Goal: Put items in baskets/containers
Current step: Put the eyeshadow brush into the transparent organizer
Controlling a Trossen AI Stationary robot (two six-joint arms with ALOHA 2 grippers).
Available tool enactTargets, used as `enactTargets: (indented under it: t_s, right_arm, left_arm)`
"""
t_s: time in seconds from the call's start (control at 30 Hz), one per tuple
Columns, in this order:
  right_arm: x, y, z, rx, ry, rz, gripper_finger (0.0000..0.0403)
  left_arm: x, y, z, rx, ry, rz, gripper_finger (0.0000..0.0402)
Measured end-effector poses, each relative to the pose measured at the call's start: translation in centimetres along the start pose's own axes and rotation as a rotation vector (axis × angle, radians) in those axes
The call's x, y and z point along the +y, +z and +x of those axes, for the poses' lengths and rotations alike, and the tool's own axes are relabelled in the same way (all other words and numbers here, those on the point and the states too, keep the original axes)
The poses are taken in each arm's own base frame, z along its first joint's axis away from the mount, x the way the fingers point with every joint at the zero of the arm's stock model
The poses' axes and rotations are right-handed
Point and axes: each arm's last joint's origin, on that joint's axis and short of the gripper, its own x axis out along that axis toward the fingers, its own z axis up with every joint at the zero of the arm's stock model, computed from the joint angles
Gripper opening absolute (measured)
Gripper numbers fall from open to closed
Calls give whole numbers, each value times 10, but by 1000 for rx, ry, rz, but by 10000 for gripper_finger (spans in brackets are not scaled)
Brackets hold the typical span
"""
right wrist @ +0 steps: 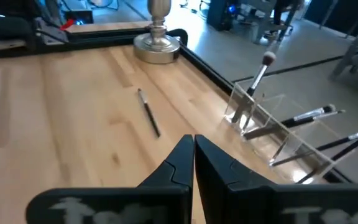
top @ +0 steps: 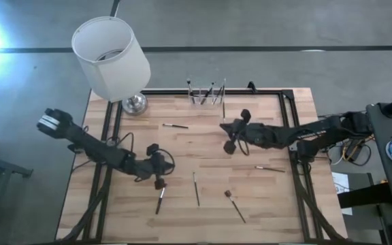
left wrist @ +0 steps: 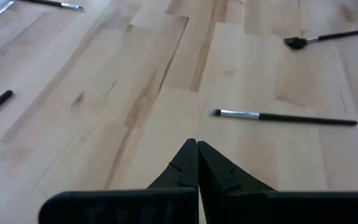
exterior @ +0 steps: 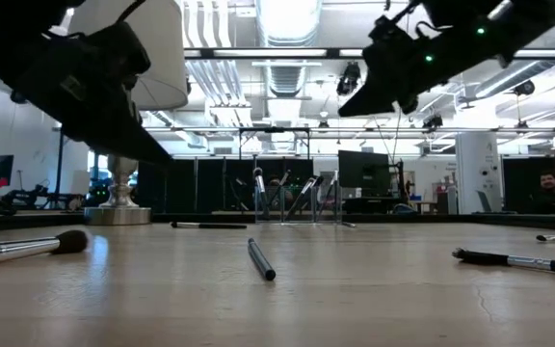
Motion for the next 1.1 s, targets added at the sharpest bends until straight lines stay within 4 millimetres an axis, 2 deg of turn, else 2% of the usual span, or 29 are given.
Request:
enactTargets:
  t_s: [0.13, 0.23, 0.33, 0.53, 0.73, 0.87, 1.0, 1.1]
  right_arm:
    - [8, -13, -9, 1, 47, -1, 8]
    - [14, -21, -11, 1, 73, -3, 8]
    - [18, -31, -11, 16, 87, -15, 8]
    - [24, -41, -5, 34, 94, -29, 8]
    - [28, -48, 2, 57, 94, -44, 8]
    - [31, -52, 7, 78, 92, -55, 8]
    - [35, -52, 12, 90, 99, -6, 8]
    - [41, -49, 16, 100, 171, 17, 9]
  left_arm:
    - [7, 2, 11, 27, 72, -3, 0]
    - [22, 1, 20, 73, 149, 28, 0]
    - [48, -2, 25, 123, 206, 29, 0]
    - [105, 0, 30, 179, 205, 2, 0]
    - [139, 7, 30, 168, 341, 11, 0]
    - [144, 8, 31, 157, 283, -33, 0]
    - [136, 10, 32, 133, 197, -19, 0]
    - [126, 9, 32, 122, 161, 22, 0]
